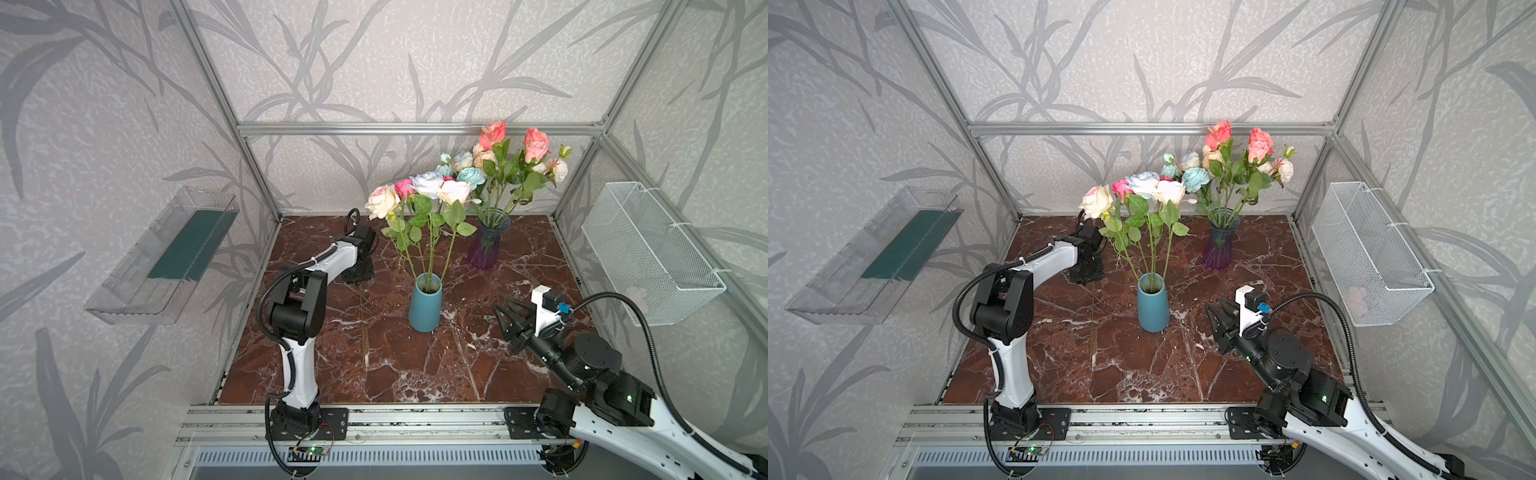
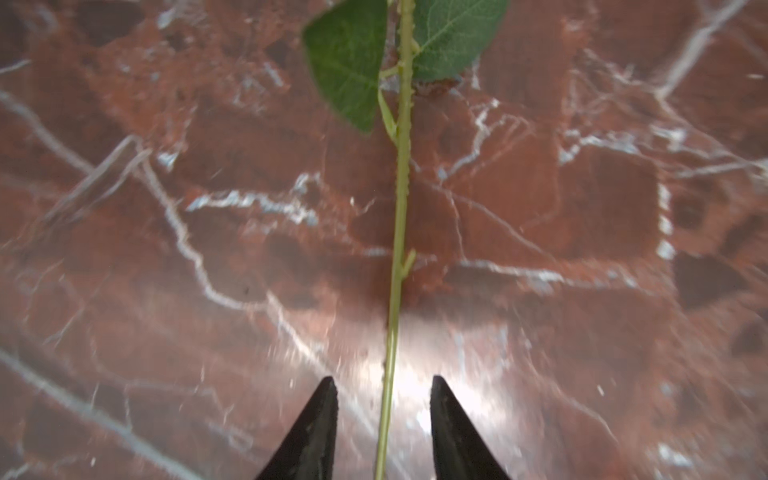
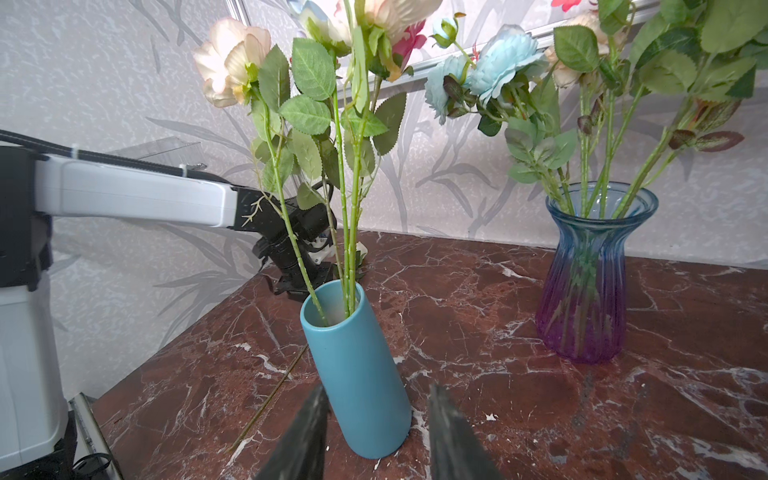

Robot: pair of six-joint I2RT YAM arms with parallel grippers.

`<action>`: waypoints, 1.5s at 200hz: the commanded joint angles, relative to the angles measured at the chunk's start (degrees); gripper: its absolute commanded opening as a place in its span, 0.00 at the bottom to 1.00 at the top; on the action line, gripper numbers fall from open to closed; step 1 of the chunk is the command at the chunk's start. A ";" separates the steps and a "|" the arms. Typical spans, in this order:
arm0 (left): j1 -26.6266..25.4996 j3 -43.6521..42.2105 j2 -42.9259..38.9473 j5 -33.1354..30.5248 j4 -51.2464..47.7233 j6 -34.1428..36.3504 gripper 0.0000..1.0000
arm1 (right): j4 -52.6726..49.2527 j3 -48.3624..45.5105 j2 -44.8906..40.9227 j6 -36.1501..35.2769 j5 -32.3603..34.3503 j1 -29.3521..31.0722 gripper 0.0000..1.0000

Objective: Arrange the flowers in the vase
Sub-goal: 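Lift the white rosebud upright with the left gripper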

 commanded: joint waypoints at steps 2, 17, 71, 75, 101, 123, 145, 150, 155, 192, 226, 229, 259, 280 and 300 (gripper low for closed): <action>0.81 3.59 2.91 -1.14 -4.64 2.70 0.35 | 0.33 0.12 -1.05 0.89 -0.29 0.28 0.41; 1.42 4.51 4.58 -0.52 -4.86 3.32 0.30 | -0.05 -0.11 -1.19 0.91 -0.14 0.29 0.41; 2.30 4.53 4.94 2.27 -3.52 4.50 0.05 | -0.30 0.01 -1.27 1.79 -0.05 0.18 0.41; 2.32 4.76 4.95 2.24 -3.77 4.55 0.04 | -0.33 0.12 -1.28 1.79 -0.06 0.28 0.41; 2.49 6.22 3.32 1.99 -5.65 4.58 0.00 | -0.32 0.42 -1.18 1.96 -0.14 0.25 0.41; 2.49 6.80 -0.65 1.01 -7.51 5.09 0.00 | -0.33 0.73 -0.75 2.05 -0.35 0.27 0.41; 2.47 6.71 -7.05 0.78 -8.53 5.46 0.00 | 0.20 1.15 0.42 1.88 -0.75 0.26 0.41; 2.43 6.63 -8.59 0.96 -8.77 5.66 0.00 | 0.41 1.27 0.84 1.87 -0.92 0.20 0.41; 2.40 6.50 -10.19 1.07 -8.96 5.85 0.00 | 0.71 1.44 1.28 1.75 -1.26 0.28 0.41; 2.40 -1.11 -26.41 2.68 -3.82 7.97 0.00 | 1.57 3.95 5.47 1.19 -3.65 0.28 0.41; 2.47 -13.19 -46.52 3.64 9.74 10.86 0.00 | 1.67 7.82 9.75 -0.25 -6.07 0.25 0.41; 2.38 -13.68 -48.13 3.57 10.48 10.95 0.00 | 1.62 8.27 10.06 -0.27 -6.25 0.30 0.40; 2.46 -20.80 -62.29 10.60 21.70 13.51 0.00 | 2.15 12.43 14.28 -1.49 -9.25 0.26 0.41; 2.39 -25.78 -69.20 22.36 29.94 14.22 0.00 | 4.46 15.05 17.38 -2.10 -12.99 0.29 0.41; 2.41 -28.48 -73.67 31.20 35.10 13.77 0.00 | 7.26 17.53 21.43 -1.28 -16.89 0.26 0.40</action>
